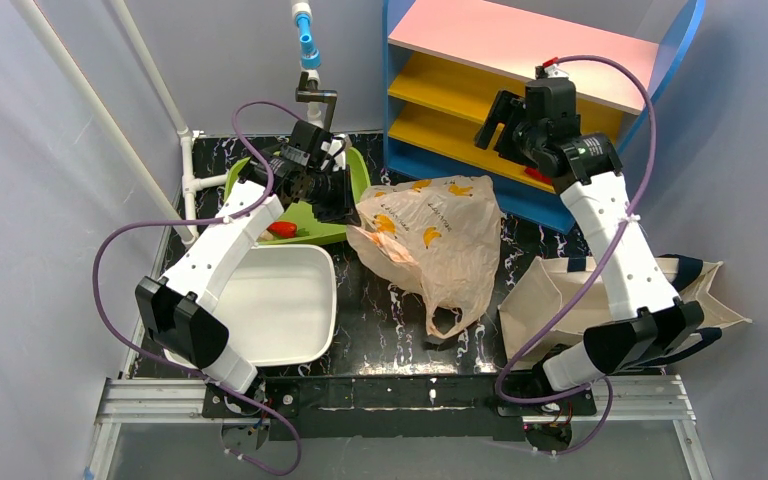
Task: Place the food into the grocery bag and tie it
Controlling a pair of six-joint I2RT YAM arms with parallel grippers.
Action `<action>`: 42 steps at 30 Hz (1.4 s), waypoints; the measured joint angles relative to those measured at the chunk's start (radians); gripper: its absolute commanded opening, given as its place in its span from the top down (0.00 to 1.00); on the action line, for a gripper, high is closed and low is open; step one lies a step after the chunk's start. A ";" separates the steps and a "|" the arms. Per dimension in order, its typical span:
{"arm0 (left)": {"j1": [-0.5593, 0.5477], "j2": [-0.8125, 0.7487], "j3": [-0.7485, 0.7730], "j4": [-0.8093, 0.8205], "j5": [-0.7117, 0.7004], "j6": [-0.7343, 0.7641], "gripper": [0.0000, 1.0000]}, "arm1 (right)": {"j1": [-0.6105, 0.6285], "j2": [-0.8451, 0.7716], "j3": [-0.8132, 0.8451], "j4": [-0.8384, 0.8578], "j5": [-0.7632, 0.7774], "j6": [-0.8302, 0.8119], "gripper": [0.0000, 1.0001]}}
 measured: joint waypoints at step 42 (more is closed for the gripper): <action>0.000 -0.003 -0.029 0.024 0.053 0.019 1.00 | -0.126 0.170 -0.328 0.359 0.451 -0.328 0.21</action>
